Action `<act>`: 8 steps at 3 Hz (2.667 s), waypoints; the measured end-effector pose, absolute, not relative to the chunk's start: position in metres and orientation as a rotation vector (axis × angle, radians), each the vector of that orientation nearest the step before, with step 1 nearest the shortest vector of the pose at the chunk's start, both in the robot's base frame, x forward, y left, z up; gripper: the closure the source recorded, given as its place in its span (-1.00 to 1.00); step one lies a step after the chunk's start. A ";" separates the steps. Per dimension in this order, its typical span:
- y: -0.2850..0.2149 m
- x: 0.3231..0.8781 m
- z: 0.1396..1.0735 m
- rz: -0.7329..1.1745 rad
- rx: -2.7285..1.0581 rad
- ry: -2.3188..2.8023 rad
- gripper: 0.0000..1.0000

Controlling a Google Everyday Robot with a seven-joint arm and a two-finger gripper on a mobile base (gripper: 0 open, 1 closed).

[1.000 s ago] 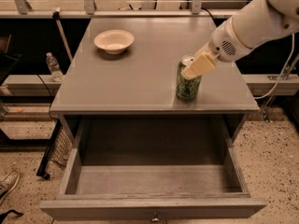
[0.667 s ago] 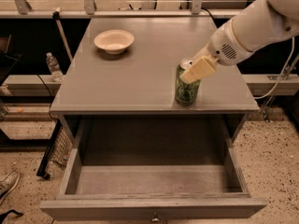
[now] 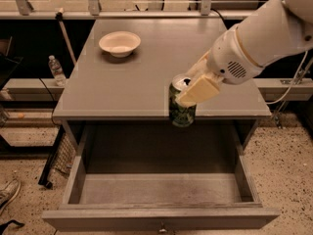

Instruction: Place green can into top drawer

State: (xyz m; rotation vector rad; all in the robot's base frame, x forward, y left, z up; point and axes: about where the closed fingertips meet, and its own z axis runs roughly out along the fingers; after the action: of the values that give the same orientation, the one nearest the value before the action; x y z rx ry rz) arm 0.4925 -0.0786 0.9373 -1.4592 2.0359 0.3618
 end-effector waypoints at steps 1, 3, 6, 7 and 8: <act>-0.063 0.461 0.928 0.372 -1.544 2.008 1.00; -0.056 0.434 0.852 0.312 -1.571 2.060 1.00; -0.067 0.436 0.789 0.360 -1.402 2.137 1.00; -0.069 0.441 0.767 0.354 -1.336 2.126 1.00; -0.068 0.445 0.744 0.376 -1.300 2.127 1.00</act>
Offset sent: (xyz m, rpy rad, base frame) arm -0.0680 0.0250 -0.0893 -0.1009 0.0441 0.0955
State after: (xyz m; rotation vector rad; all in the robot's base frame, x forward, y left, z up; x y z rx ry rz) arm 0.4453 -0.0675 0.7435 -1.3004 2.1272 0.3763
